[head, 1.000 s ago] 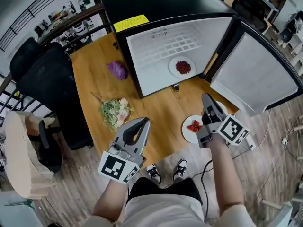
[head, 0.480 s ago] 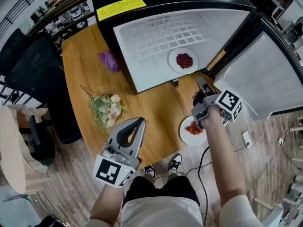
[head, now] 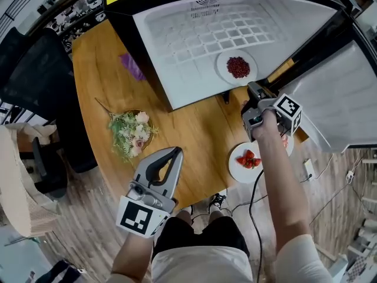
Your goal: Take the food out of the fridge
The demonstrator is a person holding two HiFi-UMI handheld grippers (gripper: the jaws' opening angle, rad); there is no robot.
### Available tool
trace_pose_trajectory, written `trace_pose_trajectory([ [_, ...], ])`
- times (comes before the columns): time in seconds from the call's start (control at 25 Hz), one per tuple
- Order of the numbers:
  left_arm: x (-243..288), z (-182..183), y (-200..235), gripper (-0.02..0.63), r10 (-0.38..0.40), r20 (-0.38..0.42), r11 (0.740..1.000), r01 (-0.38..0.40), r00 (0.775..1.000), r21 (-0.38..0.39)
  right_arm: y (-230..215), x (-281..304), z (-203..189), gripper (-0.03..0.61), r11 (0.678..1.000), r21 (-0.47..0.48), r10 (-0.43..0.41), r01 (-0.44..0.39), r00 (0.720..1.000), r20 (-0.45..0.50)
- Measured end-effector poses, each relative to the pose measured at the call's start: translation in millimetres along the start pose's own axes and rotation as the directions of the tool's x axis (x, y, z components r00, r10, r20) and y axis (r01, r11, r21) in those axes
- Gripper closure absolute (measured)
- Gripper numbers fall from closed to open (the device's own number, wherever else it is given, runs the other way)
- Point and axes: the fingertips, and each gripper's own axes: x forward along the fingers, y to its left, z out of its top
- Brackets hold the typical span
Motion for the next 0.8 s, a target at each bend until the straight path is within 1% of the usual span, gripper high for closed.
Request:
trace_pose_trajectory([
  [0.12,2,-6,-1,0.606,-0.001,-0.026,1.0,0.0,1.0,-0.027,-9,10,2,0.482,1.0,0.022,-0.014,0.014,1.0,-0.008],
  [0.32,3,-10,-6,0.606,-0.009,-0.039,1.0,0.008,0.999,-0.024,-17,20,3,0.482,0.998,0.05,-0.032,0.033,0.999,-0.01],
  [0.6,4,-14,-9,0.606,-0.009,-0.05,1.0,0.008,0.999,-0.022,-18,29,8,0.482,0.996,0.085,-0.013,0.013,1.0,-0.006],
  [0.8,3,-16,-8,0.606,-0.004,-0.05,1.0,0.003,0.999,-0.023,-25,32,7,0.485,0.996,0.09,-0.023,0.024,1.0,-0.01],
])
